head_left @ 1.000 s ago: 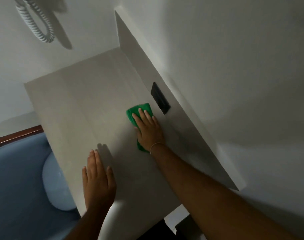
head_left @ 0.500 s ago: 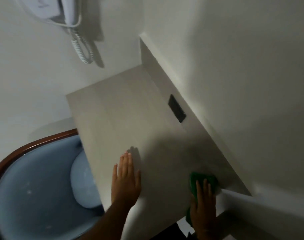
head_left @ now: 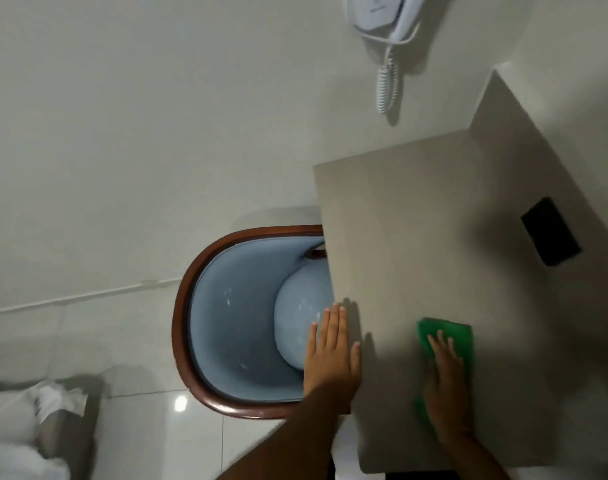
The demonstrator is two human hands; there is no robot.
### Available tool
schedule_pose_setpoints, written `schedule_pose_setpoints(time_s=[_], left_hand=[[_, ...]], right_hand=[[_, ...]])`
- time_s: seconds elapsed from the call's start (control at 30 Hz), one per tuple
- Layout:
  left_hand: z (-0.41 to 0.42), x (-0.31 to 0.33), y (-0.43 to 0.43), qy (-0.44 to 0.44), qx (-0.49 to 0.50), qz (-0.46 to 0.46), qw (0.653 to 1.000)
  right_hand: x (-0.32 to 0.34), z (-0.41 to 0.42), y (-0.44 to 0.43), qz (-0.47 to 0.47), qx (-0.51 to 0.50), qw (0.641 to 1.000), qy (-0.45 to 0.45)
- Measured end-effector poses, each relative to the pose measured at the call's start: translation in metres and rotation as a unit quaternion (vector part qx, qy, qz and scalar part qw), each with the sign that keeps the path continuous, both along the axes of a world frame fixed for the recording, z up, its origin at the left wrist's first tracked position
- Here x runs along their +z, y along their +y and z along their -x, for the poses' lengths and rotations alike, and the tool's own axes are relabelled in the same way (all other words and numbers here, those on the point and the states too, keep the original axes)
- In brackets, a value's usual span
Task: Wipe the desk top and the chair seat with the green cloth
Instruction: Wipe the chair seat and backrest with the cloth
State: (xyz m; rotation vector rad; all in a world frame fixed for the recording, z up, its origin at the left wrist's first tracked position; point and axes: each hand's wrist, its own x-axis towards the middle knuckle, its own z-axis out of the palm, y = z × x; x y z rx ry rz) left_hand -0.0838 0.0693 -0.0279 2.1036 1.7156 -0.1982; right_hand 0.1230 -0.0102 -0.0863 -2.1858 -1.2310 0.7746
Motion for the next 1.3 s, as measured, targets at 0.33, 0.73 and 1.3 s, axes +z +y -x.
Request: schedule_pose_setpoints(time_s=[0.33, 0.73, 1.3], left_hand=[[0.212, -0.009, 0.023, -0.011, 0.125, -0.051, 0.991], [0.375, -0.061, 0.126, 0.028, 0.112, -0.113, 0.987], [0.386, -0.098, 0.117, 0.009, 0.114, -0.131, 0.985]], right_hand=[[0.054, 0.24, 0.134, -0.015, -0.075, 0.969, 0.236], [-0.008, 0.458, 0.271, 0.041, -0.055, 0.924, 0.377], [-0.105, 0.437, 0.16, 0.292, 0.198, 0.881, 0.315]])
